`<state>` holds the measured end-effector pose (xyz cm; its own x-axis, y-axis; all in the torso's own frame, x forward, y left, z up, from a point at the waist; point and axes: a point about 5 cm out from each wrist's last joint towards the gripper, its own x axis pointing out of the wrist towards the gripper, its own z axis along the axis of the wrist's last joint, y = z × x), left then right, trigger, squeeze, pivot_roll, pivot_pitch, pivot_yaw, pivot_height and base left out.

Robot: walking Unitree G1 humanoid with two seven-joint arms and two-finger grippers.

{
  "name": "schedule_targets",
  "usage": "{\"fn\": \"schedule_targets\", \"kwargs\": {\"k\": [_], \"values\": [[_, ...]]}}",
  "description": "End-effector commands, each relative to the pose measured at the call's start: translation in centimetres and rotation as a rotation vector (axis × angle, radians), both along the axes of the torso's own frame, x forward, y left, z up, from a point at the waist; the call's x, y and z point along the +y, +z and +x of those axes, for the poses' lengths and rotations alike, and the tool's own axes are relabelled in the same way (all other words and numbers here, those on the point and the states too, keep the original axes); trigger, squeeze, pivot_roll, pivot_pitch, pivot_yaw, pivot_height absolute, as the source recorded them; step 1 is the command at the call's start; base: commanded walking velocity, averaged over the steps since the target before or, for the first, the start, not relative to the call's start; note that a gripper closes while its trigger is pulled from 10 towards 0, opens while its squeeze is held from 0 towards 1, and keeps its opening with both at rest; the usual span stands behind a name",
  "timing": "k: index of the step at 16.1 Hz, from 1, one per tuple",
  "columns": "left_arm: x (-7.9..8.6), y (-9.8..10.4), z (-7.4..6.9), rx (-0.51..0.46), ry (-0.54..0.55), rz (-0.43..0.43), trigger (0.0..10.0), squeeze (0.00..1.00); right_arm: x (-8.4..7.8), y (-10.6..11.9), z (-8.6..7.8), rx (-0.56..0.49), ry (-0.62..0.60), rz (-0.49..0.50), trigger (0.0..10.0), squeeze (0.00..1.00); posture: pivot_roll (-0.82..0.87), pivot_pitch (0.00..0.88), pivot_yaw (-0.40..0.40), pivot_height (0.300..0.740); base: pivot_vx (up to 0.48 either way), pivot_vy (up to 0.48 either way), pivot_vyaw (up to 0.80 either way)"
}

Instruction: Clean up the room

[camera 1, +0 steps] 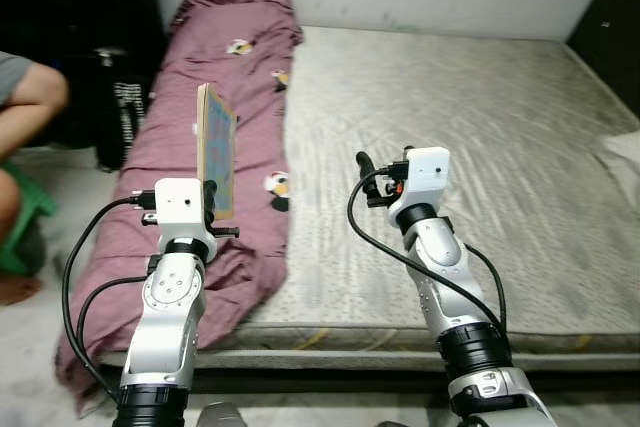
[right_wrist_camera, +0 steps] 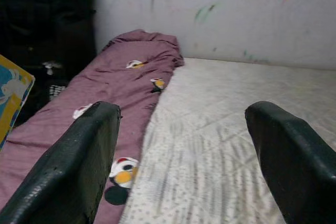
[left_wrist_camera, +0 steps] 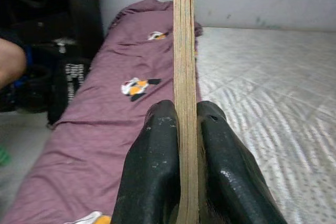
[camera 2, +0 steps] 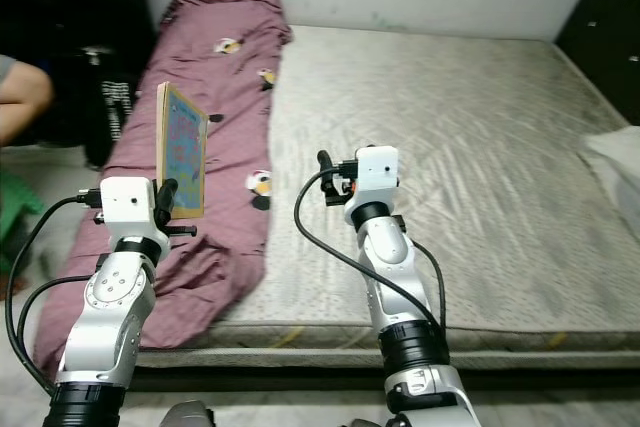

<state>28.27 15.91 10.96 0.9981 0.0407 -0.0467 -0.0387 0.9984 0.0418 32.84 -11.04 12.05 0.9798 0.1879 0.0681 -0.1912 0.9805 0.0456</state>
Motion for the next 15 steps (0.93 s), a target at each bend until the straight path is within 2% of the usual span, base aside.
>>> {"fn": "schedule_targets", "kwargs": {"k": [1,4,12,15], "values": [[-0.39,0.76,0.17,-0.045,-0.021,-0.005,10.0,0.00,-0.52,0.03,0.16,0.003,-0.014,-0.001,10.0,0.00,0.04,0.000,-0.054,0.740,0.000,-0.262,0.00],[-0.39,0.76,0.16,-0.046,-0.022,-0.008,10.0,0.00,-0.36,0.28,0.08,-0.019,0.008,0.002,10.0,0.00,0.04,0.000,-0.055,0.740,0.000,-0.274,0.00],[-0.44,0.73,0.18,-0.047,-0.022,-0.013,10.0,0.00,-0.27,0.20,0.03,-0.016,0.015,-0.006,10.0,0.00,0.04,0.000,-0.055,0.740,0.000,-0.284,0.68],[-0.46,0.72,0.18,-0.048,-0.024,-0.011,10.0,0.00,-0.30,0.18,0.02,-0.016,0.015,-0.005,10.0,0.00,0.04,0.000,-0.055,0.740,0.000,-0.296,0.14]]}}
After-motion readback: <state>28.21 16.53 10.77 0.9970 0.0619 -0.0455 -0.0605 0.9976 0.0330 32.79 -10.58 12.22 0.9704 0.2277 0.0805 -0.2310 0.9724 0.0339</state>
